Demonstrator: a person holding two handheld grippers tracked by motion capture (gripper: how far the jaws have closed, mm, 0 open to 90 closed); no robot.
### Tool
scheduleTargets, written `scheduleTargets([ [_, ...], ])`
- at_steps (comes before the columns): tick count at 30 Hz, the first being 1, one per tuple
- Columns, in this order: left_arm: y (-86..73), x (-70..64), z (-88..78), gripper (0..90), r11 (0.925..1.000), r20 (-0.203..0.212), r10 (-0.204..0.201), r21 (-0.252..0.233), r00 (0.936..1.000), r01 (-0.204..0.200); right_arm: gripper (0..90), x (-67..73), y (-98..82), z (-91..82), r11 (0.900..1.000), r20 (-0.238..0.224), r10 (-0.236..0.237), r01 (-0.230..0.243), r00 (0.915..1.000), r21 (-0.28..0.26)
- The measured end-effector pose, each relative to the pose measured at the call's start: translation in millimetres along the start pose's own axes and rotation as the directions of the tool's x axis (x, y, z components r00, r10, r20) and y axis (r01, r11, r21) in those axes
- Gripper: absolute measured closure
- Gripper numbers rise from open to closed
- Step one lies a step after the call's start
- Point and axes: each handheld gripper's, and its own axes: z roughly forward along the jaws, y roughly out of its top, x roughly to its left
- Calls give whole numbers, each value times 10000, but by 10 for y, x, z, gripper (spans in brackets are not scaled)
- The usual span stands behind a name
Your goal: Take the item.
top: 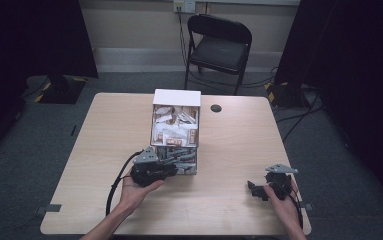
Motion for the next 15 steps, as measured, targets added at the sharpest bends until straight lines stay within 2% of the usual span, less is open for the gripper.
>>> scheduleTargets([
  [5,-11,11,7,881,10000,-46,22,20,10000,-22,0,-1,0,0,10000,-4,-10,10,10000,4],
  [15,-15,38,3,900,9993,35,-354,-112,9994,355,0,0,0,0,10000,-1,0,0,10000,1],
])
